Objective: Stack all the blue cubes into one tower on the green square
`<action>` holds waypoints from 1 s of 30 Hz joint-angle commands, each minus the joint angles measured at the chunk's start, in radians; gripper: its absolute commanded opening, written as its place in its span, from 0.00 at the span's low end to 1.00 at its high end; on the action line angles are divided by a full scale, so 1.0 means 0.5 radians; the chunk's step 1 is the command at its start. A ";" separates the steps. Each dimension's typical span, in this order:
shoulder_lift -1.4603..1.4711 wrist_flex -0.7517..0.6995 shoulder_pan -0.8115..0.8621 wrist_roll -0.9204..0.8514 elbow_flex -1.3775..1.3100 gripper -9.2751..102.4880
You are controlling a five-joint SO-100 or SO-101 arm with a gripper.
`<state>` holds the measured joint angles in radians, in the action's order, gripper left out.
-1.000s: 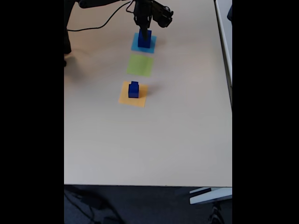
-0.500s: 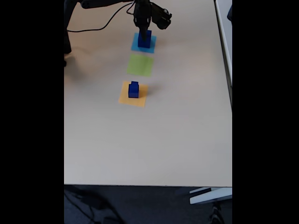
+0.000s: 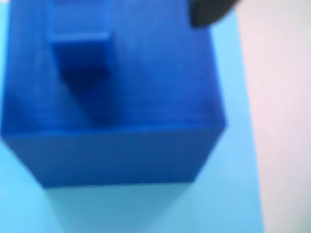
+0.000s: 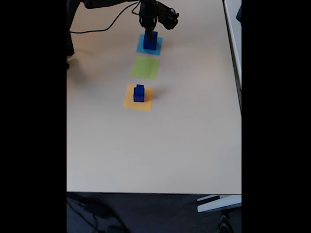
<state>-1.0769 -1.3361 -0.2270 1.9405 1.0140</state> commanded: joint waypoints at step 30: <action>-0.049 0.110 0.049 -0.067 0.089 0.22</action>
<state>-1.0769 -1.2931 -0.2132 1.9159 1.0584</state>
